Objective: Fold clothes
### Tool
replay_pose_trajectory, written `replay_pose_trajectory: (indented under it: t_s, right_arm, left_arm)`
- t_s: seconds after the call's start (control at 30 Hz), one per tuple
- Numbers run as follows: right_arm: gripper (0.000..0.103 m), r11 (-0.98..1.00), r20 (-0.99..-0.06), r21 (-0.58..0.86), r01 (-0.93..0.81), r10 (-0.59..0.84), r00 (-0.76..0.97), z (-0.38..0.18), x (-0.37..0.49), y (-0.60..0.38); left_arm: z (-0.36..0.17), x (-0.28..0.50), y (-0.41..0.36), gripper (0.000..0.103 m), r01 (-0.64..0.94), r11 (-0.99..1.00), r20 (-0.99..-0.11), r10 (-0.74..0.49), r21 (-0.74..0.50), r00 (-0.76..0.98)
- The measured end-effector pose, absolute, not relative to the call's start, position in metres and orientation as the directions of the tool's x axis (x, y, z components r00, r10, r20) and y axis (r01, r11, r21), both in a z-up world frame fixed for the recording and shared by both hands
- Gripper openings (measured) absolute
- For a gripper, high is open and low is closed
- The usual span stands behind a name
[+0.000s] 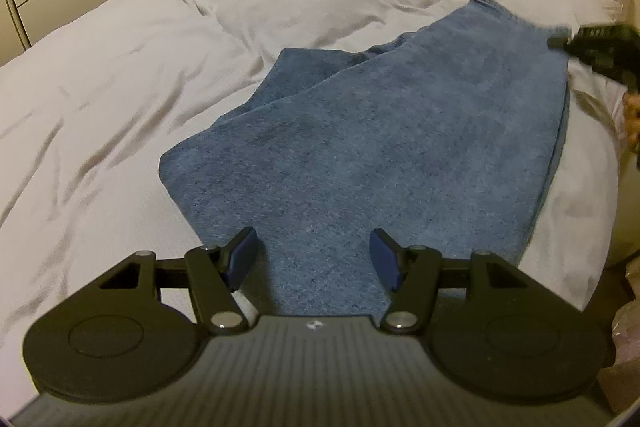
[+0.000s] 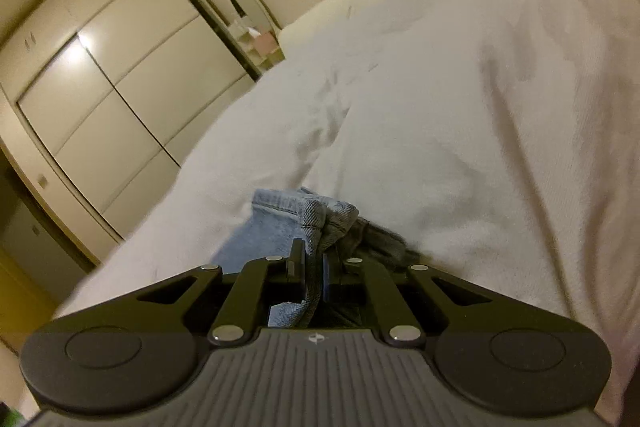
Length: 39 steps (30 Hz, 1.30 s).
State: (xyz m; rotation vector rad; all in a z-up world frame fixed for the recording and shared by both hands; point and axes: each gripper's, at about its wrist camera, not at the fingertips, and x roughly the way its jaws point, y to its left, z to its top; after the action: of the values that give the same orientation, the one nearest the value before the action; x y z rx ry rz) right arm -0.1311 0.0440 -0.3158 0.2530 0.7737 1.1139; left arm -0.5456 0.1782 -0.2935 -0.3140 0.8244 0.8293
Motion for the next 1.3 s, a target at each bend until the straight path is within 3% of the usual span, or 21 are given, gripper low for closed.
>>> replay_pose_trajectory:
  t_s: [0.2, 0.27, 0.33, 0.37, 0.47, 0.53, 0.57, 0.7, 0.83, 1.0, 1.03, 1.17, 1.3]
  right_arm:
    - [0.001, 0.489, -0.490, 0.563, -0.667, 0.847, 0.207, -0.325, -0.131, 0.061]
    - [0.003, 0.521, -0.529, 0.488, -0.701, 0.815, 0.237, -0.312, -0.138, 0.073]
    - [0.045, 0.575, -0.551, 0.346, -0.741, 0.764, 0.335, -0.295, -0.151, 0.086]
    - [0.077, 0.618, -0.535, 0.234, -0.751, 0.727, 0.431, -0.284, -0.164, 0.089]
    - [0.074, 0.630, -0.459, 0.053, -0.775, 0.704, 0.542, -0.267, -0.188, 0.089]
    - [0.073, 0.569, -0.422, 0.043, -0.821, 0.755, 0.501, -0.265, -0.195, 0.089]
    - [0.066, 0.530, -0.433, 0.057, -0.846, 0.777, 0.458, -0.268, -0.195, 0.091]
    - [0.065, 0.535, -0.568, -0.001, -0.845, 0.695, 0.441, -0.303, -0.181, 0.108]
    - [0.068, 0.587, -0.601, 0.166, -0.793, 0.698, 0.390, -0.308, -0.161, 0.089]
    - [0.067, 0.546, -0.524, 0.159, -0.823, 0.753, 0.398, -0.278, -0.191, 0.062]
    - [0.067, 0.524, -0.512, 0.159, -0.837, 0.769, 0.384, -0.272, -0.199, 0.059]
    - [0.065, 0.393, -0.516, 0.153, -0.907, 0.814, 0.266, -0.272, -0.232, 0.061]
    - [0.064, 0.372, -0.644, 0.105, -0.922, 0.732, 0.222, -0.306, -0.244, 0.081]
  left_arm:
    - [-0.294, -0.546, 0.184, 0.058, -0.754, 0.654, -0.753, 0.526, 0.061, 0.395]
    - [-0.293, -0.545, 0.184, 0.058, -0.754, 0.654, -0.755, 0.526, 0.066, 0.391]
    - [-0.293, -0.545, 0.185, 0.058, -0.754, 0.653, -0.757, 0.527, 0.070, 0.387]
    - [-0.293, -0.544, 0.185, 0.058, -0.754, 0.653, -0.758, 0.527, 0.071, 0.385]
    - [-0.293, -0.542, 0.185, 0.058, -0.755, 0.651, -0.759, 0.529, 0.077, 0.379]
    - [-0.294, -0.541, 0.185, 0.058, -0.753, 0.654, -0.761, 0.528, 0.081, 0.377]
    - [-0.294, -0.541, 0.185, 0.058, -0.752, 0.654, -0.761, 0.528, 0.082, 0.377]
    - [-0.295, -0.541, 0.187, 0.059, -0.751, 0.655, -0.763, 0.526, 0.082, 0.376]
    - [-0.294, -0.542, 0.186, 0.059, -0.752, 0.652, -0.762, 0.534, 0.094, 0.368]
    - [-0.291, -0.544, 0.185, 0.057, -0.753, 0.649, -0.754, 0.548, 0.110, 0.362]
    - [-0.290, -0.546, 0.186, 0.053, -0.756, 0.645, -0.747, 0.555, 0.110, 0.365]
    - [-0.290, -0.557, 0.202, 0.015, -0.776, 0.626, -0.729, 0.568, 0.082, 0.381]
    - [-0.307, -0.568, 0.231, 0.011, -0.780, 0.625, -0.756, 0.528, 0.038, 0.387]
